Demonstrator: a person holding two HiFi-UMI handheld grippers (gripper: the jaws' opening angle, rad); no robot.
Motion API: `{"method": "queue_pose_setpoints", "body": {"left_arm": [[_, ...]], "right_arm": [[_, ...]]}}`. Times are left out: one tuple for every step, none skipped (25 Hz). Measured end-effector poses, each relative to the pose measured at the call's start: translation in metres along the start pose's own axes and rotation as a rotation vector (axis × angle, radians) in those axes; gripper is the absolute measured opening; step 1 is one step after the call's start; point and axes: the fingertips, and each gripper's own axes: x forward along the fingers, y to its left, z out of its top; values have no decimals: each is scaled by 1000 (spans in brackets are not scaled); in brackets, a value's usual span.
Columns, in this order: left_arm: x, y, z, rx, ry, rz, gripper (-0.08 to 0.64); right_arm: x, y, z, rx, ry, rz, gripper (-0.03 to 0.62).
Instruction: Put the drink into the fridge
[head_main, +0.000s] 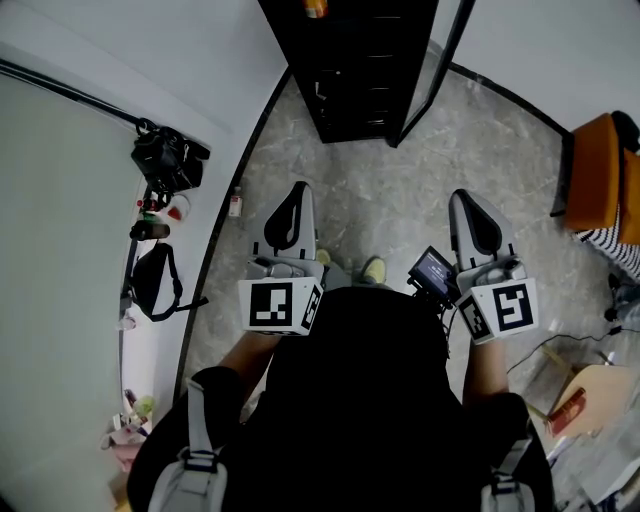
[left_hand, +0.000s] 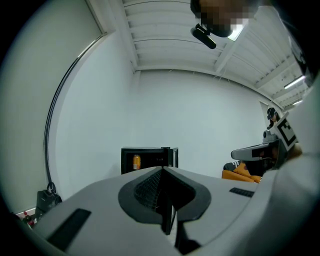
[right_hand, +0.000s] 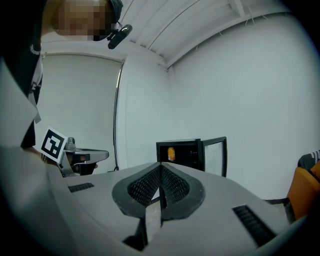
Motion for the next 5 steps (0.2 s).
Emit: {"method": "queue_pose_setpoints", "body": {"left_arm": [[0, 0, 0, 4, -2, 4, 14], [0, 1, 1, 7, -5, 7, 14], [-1, 2, 1, 10, -8, 10, 14], [-1, 2, 2, 13, -11, 13, 14], [-2, 3, 3, 15, -13, 15, 14]], "right_arm": [[1, 1, 2, 9, -12, 7, 12], [1, 1, 3, 14, -17, 10, 12], [2, 1, 3, 15, -17, 9, 12], [2, 1, 3, 14, -13, 7, 12], [2, 1, 2, 11, -7, 3, 12]]}}
